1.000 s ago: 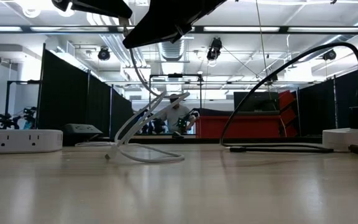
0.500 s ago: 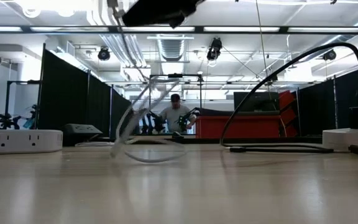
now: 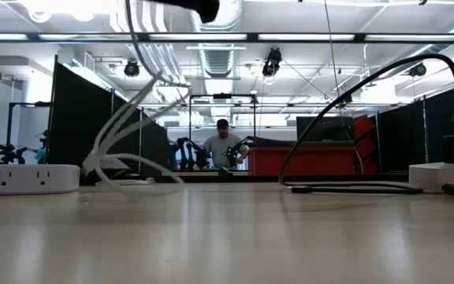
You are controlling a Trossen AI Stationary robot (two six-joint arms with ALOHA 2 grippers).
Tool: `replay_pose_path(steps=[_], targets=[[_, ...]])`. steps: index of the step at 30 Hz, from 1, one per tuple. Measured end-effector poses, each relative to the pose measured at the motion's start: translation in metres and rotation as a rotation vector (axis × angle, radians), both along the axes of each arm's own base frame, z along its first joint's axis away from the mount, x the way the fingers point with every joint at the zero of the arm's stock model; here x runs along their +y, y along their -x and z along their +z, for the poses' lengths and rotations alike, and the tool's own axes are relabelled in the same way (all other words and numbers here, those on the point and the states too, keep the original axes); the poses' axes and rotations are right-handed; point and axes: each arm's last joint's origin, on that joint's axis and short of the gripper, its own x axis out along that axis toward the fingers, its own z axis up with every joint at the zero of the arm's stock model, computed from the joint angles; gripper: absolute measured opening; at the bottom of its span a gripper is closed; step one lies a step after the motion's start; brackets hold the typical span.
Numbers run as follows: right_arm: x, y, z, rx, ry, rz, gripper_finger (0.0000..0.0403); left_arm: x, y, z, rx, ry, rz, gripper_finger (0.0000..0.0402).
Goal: Insert USB
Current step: Insert the white charger cable into the left white outlet extension
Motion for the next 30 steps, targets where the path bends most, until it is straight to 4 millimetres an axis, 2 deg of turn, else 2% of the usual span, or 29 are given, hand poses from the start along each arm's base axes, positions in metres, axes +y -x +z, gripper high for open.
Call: replay_pose_path(steps=[6,13,19,25,30], targets=[[0.0066,-0.0069,-0.0024,-0.073,-0.047,0.109,0.0144,-0.0068,0.0006,0.0081,-0.016,-0.014,-0.024,0.0011],[0.0077,-0.0083,0.0006,-0.11,-0.089,0.151,0.0123,-0.0078,-0.0001,0.0093,-0.009,-0.013,-0.042,0.0011],[0.0079,-0.0082,-0.0006,-0.095,-0.098,0.151,0.0086,-0.008,-0.0002,0.0094,-0.01,-0.01,-0.044,0.0011],[0.0077,-0.0087,-0.0016,-0.096,-0.087,0.15,0.001,-0.008,-0.0002,0.0095,-0.011,-0.008,-0.044,0.0011],[0.0078,-0.0087,-0.0018,-0.092,-0.098,0.149,0.0006,-0.0082,-0.0003,0.0093,-0.007,-0.006,-0.051,0.0011]])
